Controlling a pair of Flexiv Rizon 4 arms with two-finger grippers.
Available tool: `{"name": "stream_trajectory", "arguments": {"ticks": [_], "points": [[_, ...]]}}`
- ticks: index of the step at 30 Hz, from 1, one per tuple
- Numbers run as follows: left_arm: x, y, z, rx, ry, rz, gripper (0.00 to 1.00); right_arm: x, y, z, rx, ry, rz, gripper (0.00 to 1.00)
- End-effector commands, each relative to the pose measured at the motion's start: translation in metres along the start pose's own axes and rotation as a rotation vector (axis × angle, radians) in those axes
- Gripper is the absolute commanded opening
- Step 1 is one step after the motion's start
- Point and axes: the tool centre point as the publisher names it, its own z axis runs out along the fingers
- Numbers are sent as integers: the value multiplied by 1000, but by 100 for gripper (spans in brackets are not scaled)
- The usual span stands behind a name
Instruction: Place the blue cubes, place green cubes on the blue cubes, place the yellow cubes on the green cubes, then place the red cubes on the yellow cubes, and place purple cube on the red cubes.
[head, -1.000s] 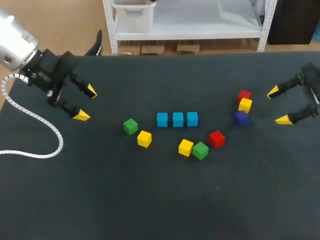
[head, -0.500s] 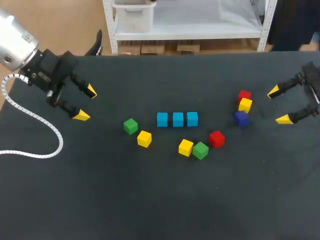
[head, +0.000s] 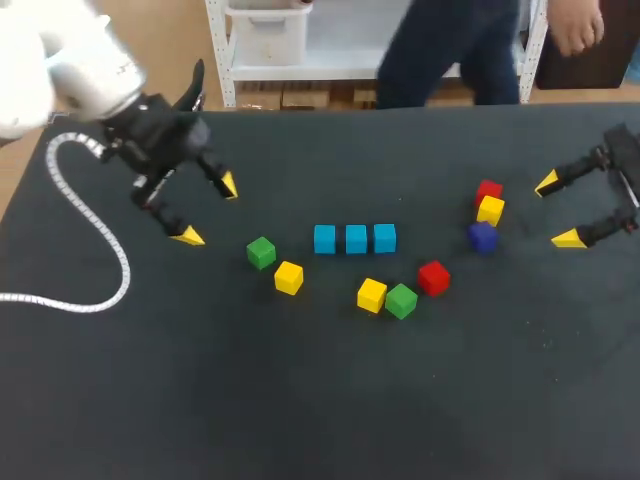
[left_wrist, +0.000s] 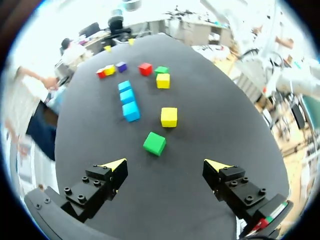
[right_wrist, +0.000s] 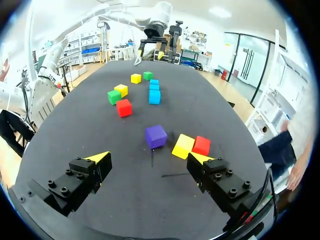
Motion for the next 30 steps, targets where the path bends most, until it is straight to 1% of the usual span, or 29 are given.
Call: {"name": "stream_trajectory", "arguments": {"ticks": [1,4,8,11,16,24,30], "points": [[-8,13,11,142,57,52,100,0,-1,0,-1,-3,-1,100],[-11,12,19,168,80,68,100,0,-1,0,-1,-3,-1,100],[-11,12,28,174,88,64,100,0,-1,0,-1,-3,-1,100],[-13,11,35,182,110,80,100,0,-1,0,-1,-3,-1,100],[-15,10,45,192,121,128,100,0,-1,0,-1,-3,-1,100],[-13,15,56,204,142,214,100,0,-1,0,-1,-3,-1,100],[-10,18,59,202,163,264,100,0,-1,0,-1,-3,-1,100]]}}
